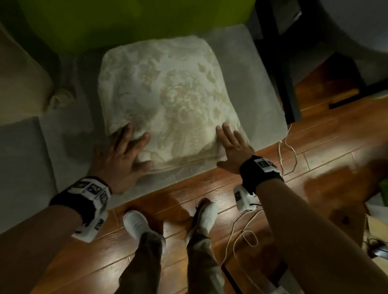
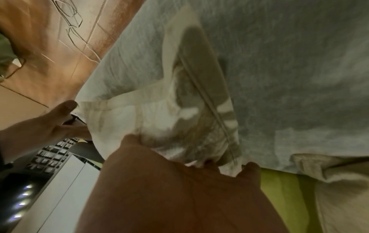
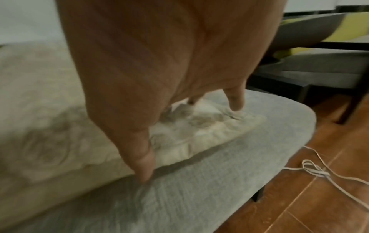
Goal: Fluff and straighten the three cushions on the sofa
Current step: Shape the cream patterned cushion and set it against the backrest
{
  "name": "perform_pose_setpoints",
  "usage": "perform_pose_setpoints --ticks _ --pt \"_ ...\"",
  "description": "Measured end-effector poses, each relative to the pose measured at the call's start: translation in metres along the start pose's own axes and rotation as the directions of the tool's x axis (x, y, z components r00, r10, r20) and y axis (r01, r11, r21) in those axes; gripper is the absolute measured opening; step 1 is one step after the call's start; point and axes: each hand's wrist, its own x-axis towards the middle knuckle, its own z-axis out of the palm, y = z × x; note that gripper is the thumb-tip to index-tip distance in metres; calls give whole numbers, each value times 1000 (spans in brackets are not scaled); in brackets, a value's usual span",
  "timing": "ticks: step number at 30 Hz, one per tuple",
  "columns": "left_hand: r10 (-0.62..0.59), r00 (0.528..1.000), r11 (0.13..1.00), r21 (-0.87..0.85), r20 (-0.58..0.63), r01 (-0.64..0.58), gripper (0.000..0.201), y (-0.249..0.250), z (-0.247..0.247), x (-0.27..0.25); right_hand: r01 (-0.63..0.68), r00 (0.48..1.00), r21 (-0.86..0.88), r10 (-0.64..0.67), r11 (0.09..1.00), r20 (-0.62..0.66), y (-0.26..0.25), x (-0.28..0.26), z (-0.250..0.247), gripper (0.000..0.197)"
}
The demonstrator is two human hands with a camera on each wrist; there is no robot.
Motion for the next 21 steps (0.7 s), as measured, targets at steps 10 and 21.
perform_pose_setpoints --ticks 10,21 --pt "-26 890 978 -195 -455 -72 60 67 -62 45 304 859 206 -175 930 -480 -76 4 -63 80" --pt "-297 955 954 -43 -21 296 90 96 -6 85 110 992 229 -120 967 33 -14 37 13 103"
